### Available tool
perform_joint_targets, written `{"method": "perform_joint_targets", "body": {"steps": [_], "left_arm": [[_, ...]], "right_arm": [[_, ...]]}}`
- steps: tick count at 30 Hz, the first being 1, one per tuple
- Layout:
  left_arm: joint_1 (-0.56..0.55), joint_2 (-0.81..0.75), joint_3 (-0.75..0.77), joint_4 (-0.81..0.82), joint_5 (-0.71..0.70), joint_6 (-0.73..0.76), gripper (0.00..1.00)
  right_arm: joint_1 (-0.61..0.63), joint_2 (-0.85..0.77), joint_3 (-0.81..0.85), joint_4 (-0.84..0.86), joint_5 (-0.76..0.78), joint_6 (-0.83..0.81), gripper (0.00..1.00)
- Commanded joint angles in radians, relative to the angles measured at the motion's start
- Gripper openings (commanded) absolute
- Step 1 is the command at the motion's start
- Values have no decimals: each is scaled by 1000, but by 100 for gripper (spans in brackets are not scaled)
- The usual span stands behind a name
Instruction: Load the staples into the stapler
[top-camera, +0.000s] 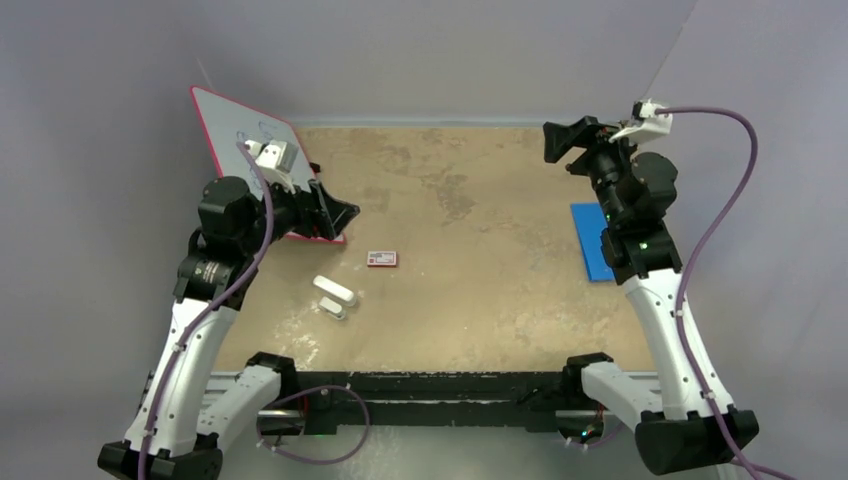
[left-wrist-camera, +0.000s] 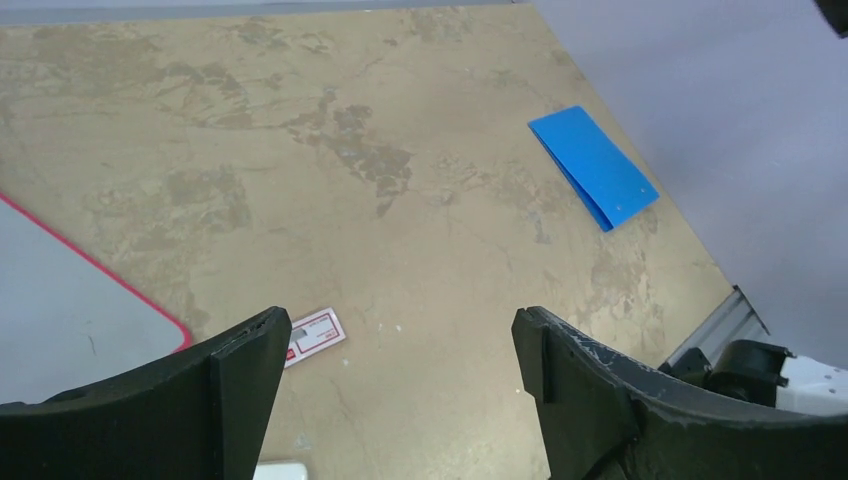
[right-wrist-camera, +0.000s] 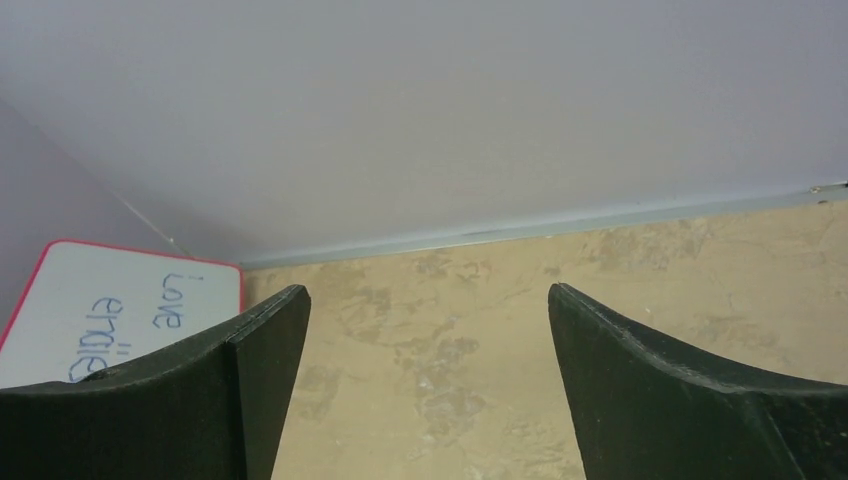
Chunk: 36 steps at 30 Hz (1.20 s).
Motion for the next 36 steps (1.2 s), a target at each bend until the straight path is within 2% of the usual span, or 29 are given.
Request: {"method": "perform_joint_targets", "body": {"steps": [1,3,5,7,12,14,17,21,23,25,27,29,31,33,36], "left_arm": [[10,-59,-38,95,107,-25,86],[10,-61,-56,125,221,-21,87],[10,-58,-81,179,425,-3,87],[7,-62,-133,298,584,-42,87],[-17,6,-193,439,699,-141,88],[-44,57,-193,439,659,-155,88],[-117,150,-161,393,473,-160,88],[-215,295,-81,284,203,-156,87],[-224,354,-33,195,39,-167,87],[-223,383,-6,142,-65,-165,89],[-222,382,-8,120,-144,-189,90],[-221,320,-45,132,-239,-238,81],[-222,224,-131,220,-301,-262,76],[-223,160,-179,271,-326,-271,75],[-222,133,-174,241,-360,-275,75]], "right_arm": [[-7,1,-63,131,-65,-17,93],[-8,21,-83,146,-77,-39,93],[-8,43,-106,180,-108,-73,93],[-7,69,-122,206,-182,-115,93],[38,178,-126,244,-330,-148,92],[99,222,-120,237,-312,-181,91],[194,278,-135,273,-256,-257,80],[222,322,-209,423,-370,-309,80],[236,352,-240,468,-434,-370,81],[265,395,-249,481,-474,-446,81],[302,449,-237,463,-517,-510,82],[325,508,-216,448,-534,-551,82],[352,559,-195,445,-543,-583,82],[386,606,-170,442,-550,-611,82],[452,679,-115,406,-545,-676,82]]}}
